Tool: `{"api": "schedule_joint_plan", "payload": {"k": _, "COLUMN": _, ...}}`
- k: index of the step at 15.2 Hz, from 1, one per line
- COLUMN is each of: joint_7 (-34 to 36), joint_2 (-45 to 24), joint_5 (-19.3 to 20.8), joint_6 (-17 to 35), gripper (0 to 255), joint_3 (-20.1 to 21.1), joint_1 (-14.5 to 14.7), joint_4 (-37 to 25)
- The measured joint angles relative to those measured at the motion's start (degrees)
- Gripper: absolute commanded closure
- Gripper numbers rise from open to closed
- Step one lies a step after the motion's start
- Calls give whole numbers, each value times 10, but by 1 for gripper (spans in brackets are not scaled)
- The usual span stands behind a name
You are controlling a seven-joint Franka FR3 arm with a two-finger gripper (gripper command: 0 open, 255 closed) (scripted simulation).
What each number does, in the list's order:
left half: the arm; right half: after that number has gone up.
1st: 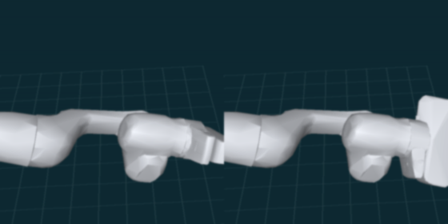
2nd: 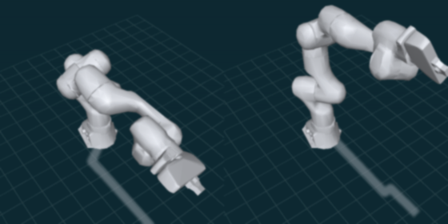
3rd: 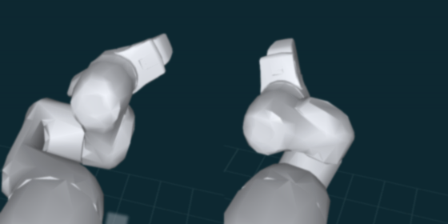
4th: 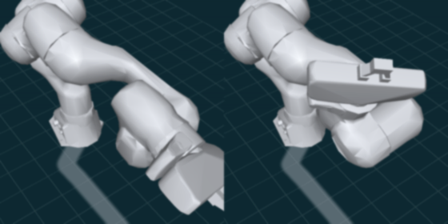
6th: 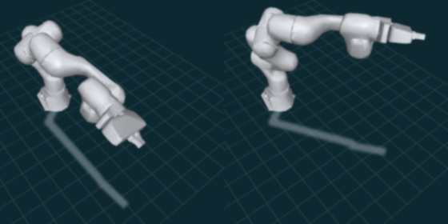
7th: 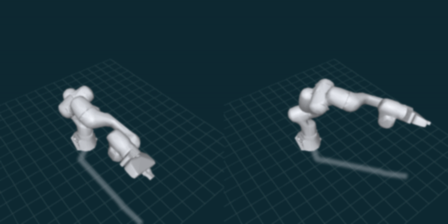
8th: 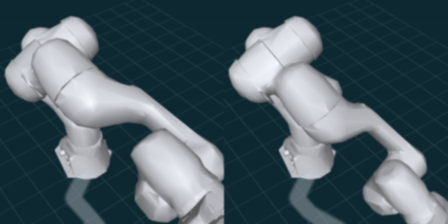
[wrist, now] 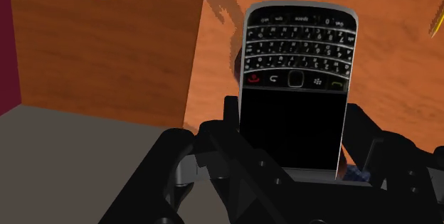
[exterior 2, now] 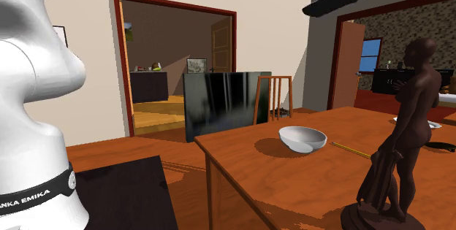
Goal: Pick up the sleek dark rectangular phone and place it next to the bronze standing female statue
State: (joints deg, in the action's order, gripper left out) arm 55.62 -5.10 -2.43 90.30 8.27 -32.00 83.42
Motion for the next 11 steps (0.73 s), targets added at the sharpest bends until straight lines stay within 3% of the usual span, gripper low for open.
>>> {"api": "schedule_joint_plan", "payload": {"k": 6, "joint_7": -73, "joint_2": -45, "joint_5": -1, "joint_6": -23, "gripper": 255, "joint_3": -32, "joint_1": -41, "joint_4": -64}}
{"api": "schedule_joint_plan", "payload": {"k": 11, "joint_7": -127, "joint_2": -117, "joint_5": -2, "joint_6": -55, "gripper": 255, "joint_3": -53, "joint_1": -75, "joint_4": -165}}
